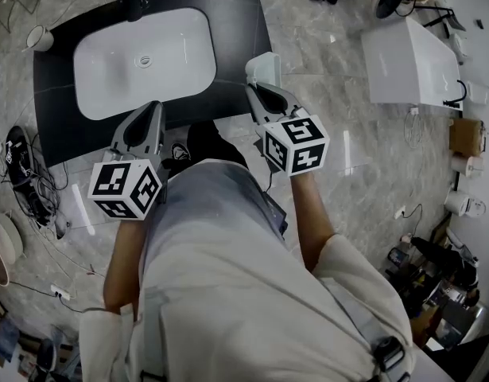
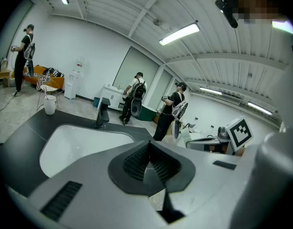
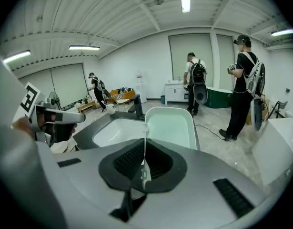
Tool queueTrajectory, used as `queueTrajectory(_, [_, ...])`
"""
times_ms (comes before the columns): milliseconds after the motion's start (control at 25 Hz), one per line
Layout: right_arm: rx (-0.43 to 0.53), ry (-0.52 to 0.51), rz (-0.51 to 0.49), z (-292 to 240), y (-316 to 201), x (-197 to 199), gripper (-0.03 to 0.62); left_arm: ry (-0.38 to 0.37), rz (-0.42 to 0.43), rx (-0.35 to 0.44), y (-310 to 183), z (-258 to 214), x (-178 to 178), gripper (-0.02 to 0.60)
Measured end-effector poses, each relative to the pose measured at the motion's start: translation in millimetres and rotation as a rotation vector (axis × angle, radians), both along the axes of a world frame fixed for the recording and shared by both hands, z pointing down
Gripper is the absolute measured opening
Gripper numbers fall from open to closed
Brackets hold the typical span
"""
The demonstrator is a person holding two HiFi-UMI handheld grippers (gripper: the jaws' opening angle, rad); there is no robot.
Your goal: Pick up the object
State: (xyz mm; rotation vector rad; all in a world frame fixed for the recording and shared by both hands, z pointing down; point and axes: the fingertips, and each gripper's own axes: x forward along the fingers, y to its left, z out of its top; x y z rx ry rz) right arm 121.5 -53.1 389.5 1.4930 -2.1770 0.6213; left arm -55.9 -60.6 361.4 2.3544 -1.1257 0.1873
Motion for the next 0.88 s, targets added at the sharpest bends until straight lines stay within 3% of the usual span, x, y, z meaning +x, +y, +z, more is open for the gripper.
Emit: queueTrajectory(880, [0.128, -0.021, 0.075, -41.8, 37.7, 7.4, 0.015, -0.021, -0.032, 0.027, 10.9, -4.1, -13.5, 0.006])
